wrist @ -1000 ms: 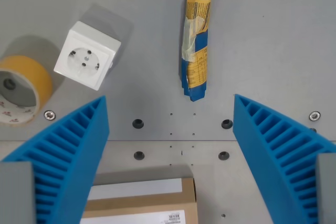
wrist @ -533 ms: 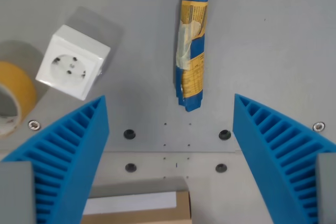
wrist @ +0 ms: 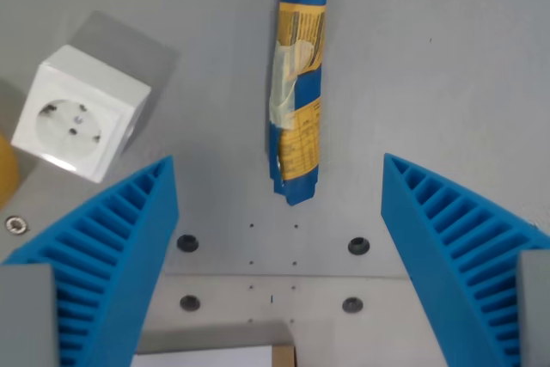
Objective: Pick up the blue bag
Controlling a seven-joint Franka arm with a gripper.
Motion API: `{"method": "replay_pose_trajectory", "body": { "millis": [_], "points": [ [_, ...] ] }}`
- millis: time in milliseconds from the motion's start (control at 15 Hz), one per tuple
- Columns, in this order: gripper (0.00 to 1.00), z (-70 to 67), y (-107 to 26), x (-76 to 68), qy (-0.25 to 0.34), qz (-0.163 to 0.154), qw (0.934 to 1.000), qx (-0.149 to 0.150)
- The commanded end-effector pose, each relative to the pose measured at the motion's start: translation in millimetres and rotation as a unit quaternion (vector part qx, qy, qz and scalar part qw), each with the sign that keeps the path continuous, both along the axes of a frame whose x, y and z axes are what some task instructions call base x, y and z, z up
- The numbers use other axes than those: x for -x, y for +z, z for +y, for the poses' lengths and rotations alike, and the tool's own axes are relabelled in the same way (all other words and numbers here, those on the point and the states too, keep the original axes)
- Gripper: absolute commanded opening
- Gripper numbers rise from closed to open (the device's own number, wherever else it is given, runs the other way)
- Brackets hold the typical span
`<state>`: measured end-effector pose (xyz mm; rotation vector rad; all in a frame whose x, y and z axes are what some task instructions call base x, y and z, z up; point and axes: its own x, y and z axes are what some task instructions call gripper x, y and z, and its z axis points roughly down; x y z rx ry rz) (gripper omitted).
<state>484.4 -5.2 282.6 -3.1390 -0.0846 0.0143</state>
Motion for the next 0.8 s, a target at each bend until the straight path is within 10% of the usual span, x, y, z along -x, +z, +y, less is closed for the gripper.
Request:
{"method": "replay_pose_trajectory", "body": {
  "millis": [67, 800],
  "points": [
    [1.0, -8.6, -17.5, 4.4, 0.018, -0.051, 0.9985, -0.007],
    [1.0, -15.5, -73.3, 8.9, 0.016, -0.05, 0.9986, -0.011]
  ]
}}
